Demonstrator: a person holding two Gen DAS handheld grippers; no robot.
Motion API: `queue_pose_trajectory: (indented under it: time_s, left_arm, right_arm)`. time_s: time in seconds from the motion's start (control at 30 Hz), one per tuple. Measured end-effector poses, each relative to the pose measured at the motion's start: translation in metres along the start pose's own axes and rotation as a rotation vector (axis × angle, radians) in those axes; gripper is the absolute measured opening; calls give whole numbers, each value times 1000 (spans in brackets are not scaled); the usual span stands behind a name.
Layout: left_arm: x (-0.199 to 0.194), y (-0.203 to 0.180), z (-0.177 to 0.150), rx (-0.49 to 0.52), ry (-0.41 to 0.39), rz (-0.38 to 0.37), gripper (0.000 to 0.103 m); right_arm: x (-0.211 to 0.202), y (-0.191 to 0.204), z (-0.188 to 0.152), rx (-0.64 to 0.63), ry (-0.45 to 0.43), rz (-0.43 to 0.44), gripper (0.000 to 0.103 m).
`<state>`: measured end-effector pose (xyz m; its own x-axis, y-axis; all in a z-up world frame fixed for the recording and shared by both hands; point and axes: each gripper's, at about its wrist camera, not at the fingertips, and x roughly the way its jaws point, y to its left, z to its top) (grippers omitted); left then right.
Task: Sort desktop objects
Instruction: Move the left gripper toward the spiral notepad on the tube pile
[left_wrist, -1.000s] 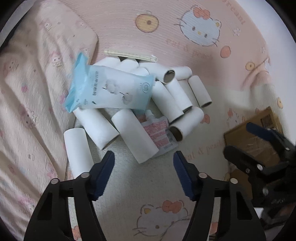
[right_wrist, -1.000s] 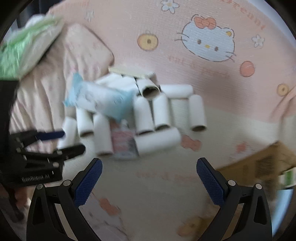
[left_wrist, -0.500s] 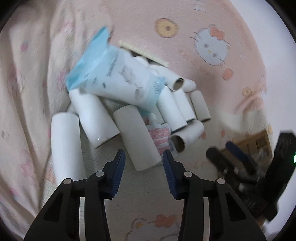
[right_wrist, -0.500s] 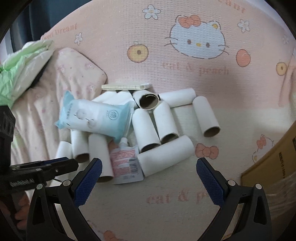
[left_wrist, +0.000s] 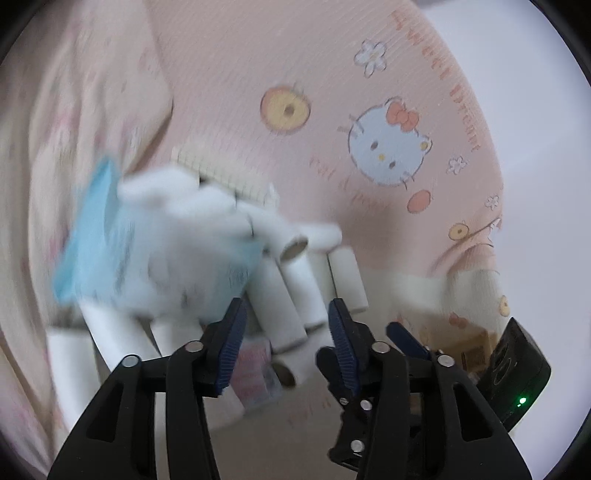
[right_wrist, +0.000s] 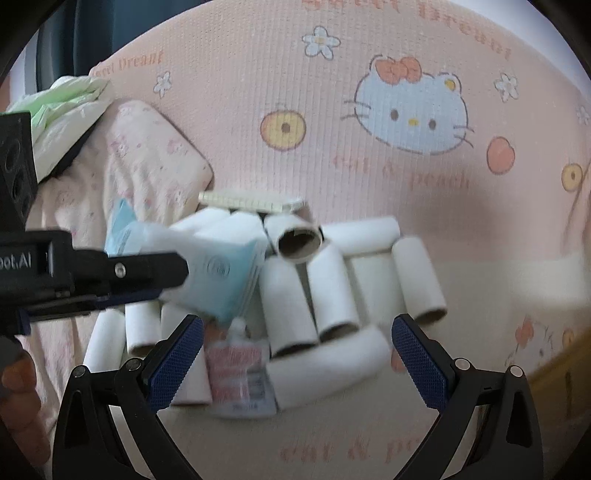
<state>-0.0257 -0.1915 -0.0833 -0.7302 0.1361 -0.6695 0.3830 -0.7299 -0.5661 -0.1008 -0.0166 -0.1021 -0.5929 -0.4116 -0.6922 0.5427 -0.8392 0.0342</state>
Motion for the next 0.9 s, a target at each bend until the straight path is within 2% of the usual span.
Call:
queue_pose_trajectory:
  time_s: [0.07, 0.13, 0.27, 0.33, 0.43, 0.5, 0.6, 0.8, 0.9]
  left_arm:
    - [0, 1, 14, 23, -10, 41, 73]
    - [3, 8, 32, 15, -2, 84, 78]
    - [12, 20, 63, -10, 28, 125, 78]
    - [17, 21, 73, 3, 42, 142, 78]
    - [29, 23, 86, 45, 76, 207, 78]
    - [39, 29, 94, 42, 118, 210, 78]
    - [50, 44, 103, -31, 166, 200, 78]
    - [56, 70, 121, -220, 128, 137, 78]
    - [61, 84, 132, -330, 130, 147, 78]
  right_arm:
    - [3, -1, 14, 10, -11, 9, 102]
    - [6, -3, 26, 13, -23, 10, 101]
    - [21, -10, 49, 68, -1, 22, 101]
    - [30, -14, 59, 105, 19, 46, 101]
    - [45, -21, 76, 154, 53, 79, 101]
    - [60, -28, 87, 196, 94, 115, 102]
    - [88, -40, 106, 241, 223, 109, 101]
    - [127, -70, 119, 399, 302, 172, 101]
    - [143, -86, 119, 512, 370, 183, 101]
